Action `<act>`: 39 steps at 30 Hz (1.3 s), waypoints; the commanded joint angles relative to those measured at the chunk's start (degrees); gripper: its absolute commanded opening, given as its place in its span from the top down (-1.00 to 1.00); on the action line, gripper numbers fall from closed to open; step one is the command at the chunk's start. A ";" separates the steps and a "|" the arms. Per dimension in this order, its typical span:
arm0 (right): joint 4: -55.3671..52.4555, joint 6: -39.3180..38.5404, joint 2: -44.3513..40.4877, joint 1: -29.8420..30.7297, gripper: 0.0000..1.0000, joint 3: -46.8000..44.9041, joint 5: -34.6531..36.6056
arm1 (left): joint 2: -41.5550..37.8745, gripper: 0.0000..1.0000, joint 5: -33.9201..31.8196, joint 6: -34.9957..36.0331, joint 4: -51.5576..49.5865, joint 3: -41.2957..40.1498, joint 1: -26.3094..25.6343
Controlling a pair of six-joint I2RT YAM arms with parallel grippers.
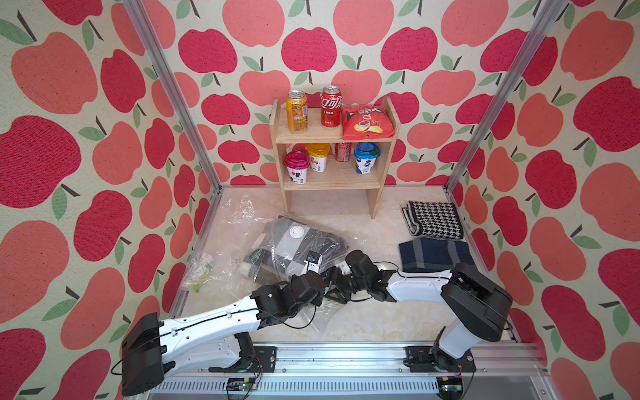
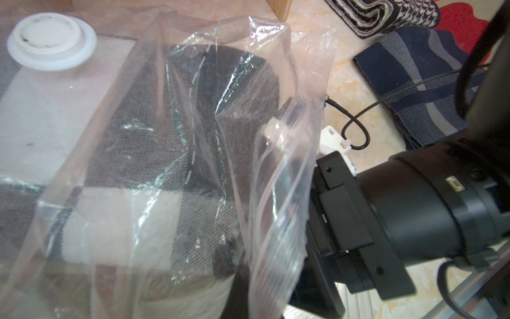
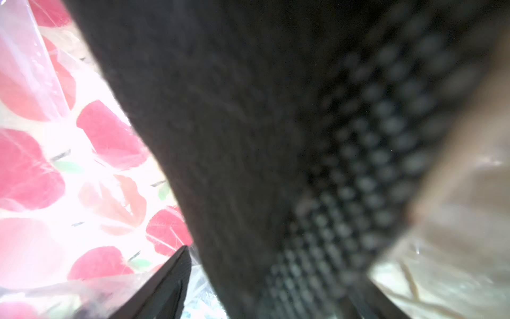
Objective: Take the scarf out of the vacuum bag
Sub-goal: Take out the scarf from the vacuum bag.
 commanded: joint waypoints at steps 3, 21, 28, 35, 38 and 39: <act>-1.32 -0.13 -0.98 0.35 -0.58 1.48 -1.81 | 0.58 1.00 -0.12 -1.51 -3.93 -0.67 -0.79; -0.49 2.24 0.65 2.33 -0.56 3.30 -3.21 | 2.39 1.00 -0.73 -2.15 -3.44 0.56 -1.33; 4.11 4.11 2.59 2.46 -0.53 4.06 -3.55 | 2.00 1.00 -1.44 -1.78 -4.55 1.39 -1.17; 4.78 3.53 2.59 1.38 -0.48 3.01 -1.62 | 2.08 1.00 -1.30 -1.88 -4.79 1.66 -0.55; 7.13 3.11 3.53 -0.04 -0.42 1.42 -1.13 | 1.91 1.00 -0.96 -1.70 -4.69 1.83 -0.23; 8.47 3.12 4.01 -0.61 -0.38 0.84 -1.31 | 1.83 1.00 -0.90 -1.60 -4.72 1.92 -0.15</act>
